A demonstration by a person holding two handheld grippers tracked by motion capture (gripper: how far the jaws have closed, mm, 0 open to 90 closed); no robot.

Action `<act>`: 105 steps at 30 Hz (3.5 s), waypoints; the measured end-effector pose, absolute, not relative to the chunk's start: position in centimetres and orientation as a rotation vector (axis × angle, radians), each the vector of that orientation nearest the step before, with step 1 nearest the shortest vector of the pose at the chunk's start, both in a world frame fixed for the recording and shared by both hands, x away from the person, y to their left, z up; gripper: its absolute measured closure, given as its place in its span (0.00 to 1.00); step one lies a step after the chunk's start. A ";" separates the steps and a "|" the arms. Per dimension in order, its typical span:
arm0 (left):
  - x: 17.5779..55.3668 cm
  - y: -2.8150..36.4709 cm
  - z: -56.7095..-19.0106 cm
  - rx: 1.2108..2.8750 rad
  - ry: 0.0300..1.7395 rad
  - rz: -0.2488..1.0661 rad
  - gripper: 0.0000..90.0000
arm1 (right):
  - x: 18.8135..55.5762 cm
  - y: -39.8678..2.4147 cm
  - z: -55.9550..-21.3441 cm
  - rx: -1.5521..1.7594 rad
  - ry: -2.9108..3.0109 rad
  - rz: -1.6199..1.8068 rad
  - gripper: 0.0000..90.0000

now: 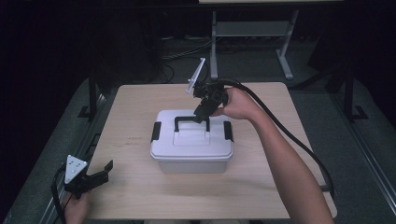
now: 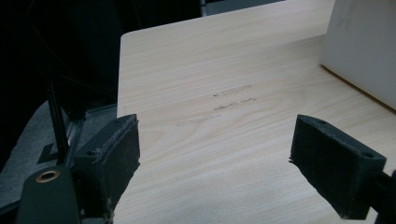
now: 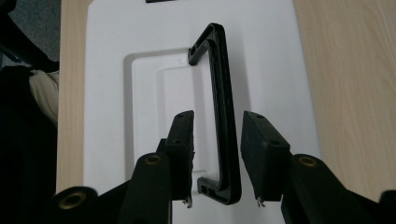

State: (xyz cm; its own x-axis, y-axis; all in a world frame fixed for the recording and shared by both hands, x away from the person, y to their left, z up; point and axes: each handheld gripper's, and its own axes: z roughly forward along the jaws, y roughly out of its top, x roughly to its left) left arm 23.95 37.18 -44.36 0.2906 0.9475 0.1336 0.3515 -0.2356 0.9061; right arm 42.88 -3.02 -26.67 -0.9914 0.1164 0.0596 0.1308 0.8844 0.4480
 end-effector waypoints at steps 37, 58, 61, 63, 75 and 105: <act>23.8 37.1 -44.4 1.760 1.178 0.935 0.17 | 42.3 -6.4 -26.6 -0.319 -3.042 -0.712 0.51; 23.7 37.2 -44.4 1.754 1.185 0.932 0.17 | 42.1 -8.1 -26.8 -0.377 -3.044 -0.696 0.46; 23.7 37.2 -44.4 1.758 1.185 0.932 0.17 | 42.1 -8.4 -26.8 -0.388 -3.045 -0.700 0.45; 23.7 37.2 -44.5 1.757 1.186 0.929 0.17 | 42.1 -8.7 -26.9 -0.387 -3.051 -0.695 0.45; 23.8 37.0 -44.5 1.761 1.181 0.929 0.17 | 41.8 -10.3 -27.3 -0.438 -3.046 -0.689 0.44; 23.7 37.2 -44.5 1.765 1.180 0.930 0.17 | 41.2 -13.4 -28.8 -0.528 -3.036 -0.691 0.39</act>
